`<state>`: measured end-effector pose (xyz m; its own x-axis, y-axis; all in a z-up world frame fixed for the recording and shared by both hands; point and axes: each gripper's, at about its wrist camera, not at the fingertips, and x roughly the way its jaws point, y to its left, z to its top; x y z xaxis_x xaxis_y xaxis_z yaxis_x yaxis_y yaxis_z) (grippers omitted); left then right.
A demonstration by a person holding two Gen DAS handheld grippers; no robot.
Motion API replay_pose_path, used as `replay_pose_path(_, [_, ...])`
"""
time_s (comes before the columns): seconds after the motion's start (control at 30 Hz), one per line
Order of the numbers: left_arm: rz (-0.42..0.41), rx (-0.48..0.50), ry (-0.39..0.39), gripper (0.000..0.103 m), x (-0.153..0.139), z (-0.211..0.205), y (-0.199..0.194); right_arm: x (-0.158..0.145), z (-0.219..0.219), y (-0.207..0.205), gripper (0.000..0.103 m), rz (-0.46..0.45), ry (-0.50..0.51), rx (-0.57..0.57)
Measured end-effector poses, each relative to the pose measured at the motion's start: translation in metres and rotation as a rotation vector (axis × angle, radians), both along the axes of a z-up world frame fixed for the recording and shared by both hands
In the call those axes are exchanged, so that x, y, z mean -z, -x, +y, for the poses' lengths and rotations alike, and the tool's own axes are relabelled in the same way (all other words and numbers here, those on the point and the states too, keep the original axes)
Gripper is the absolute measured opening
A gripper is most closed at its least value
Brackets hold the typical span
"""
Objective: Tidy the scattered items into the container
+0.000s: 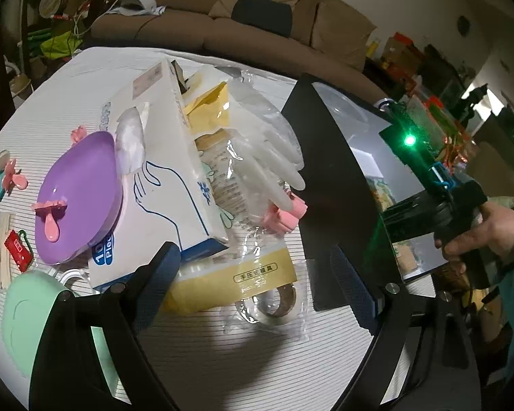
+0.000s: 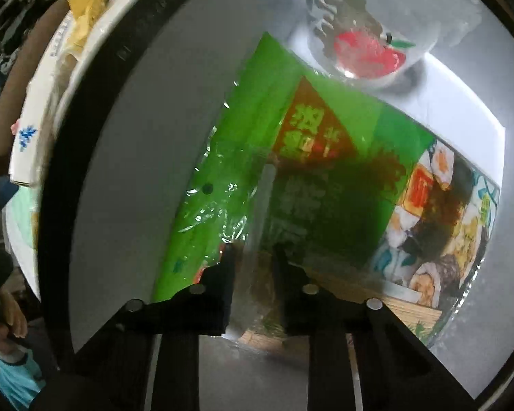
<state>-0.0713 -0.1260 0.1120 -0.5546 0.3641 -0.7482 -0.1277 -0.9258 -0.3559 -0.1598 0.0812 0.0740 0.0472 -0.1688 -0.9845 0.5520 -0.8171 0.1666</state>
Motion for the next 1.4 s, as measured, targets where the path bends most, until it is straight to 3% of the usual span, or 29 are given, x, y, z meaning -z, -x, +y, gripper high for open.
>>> replay_pose_path(0.13, [0.003, 0.002, 0.000, 0.088, -0.001, 0.000, -0.001, -0.025, 0.033, 0.001, 0.010, 0.035, 0.141, 0.087])
replay_pose_path(0.4, [-0.001, 0.003, 0.007, 0.088, 0.000, 0.003, -0.001, -0.066, 0.147, 0.051, 0.010, 0.188, 0.322, 0.505])
replay_pose_path(0.6, [-0.001, 0.009, 0.034, 0.088, 0.002, 0.010, 0.002, -0.050, 0.200, 0.087, 0.010, 0.205, 0.541, 0.902])
replay_pose_path(0.7, [0.002, 0.013, 0.039, 0.088, 0.000, 0.012, 0.004, -0.036, 0.194, 0.101, 0.014, 0.214, 0.502, 0.973])
replay_pose_path(0.77, [0.007, 0.013, 0.044, 0.088, -0.002, 0.012, 0.005, -0.023, 0.190, 0.102, 0.026, 0.188, 0.419, 0.984])
replay_pose_path(0.87, [0.009, 0.007, 0.037, 0.088, -0.003, 0.009, 0.006, -0.025, 0.191, 0.092, 0.048, 0.205, 0.387, 0.959])
replay_pose_path(1.1, [0.011, -0.041, 0.027, 0.088, -0.004, -0.013, 0.003, -0.085, 0.202, 0.039, 0.048, 0.320, 0.360, 0.768])
replay_pose_path(1.2, [0.021, -0.094, -0.004, 0.089, -0.007, -0.036, 0.001, -0.115, 0.189, 0.004, 0.049, 0.385, 0.416, 0.649])
replay_pose_path(1.33, [0.012, -0.139, -0.024, 0.090, -0.006, -0.059, -0.003, -0.147, 0.128, -0.052, 0.060, 0.465, 0.493, 0.423])
replay_pose_path(1.4, [0.012, -0.148, -0.023, 0.090, -0.005, -0.066, -0.003, -0.149, 0.090, -0.077, 0.060, 0.480, 0.524, 0.325])
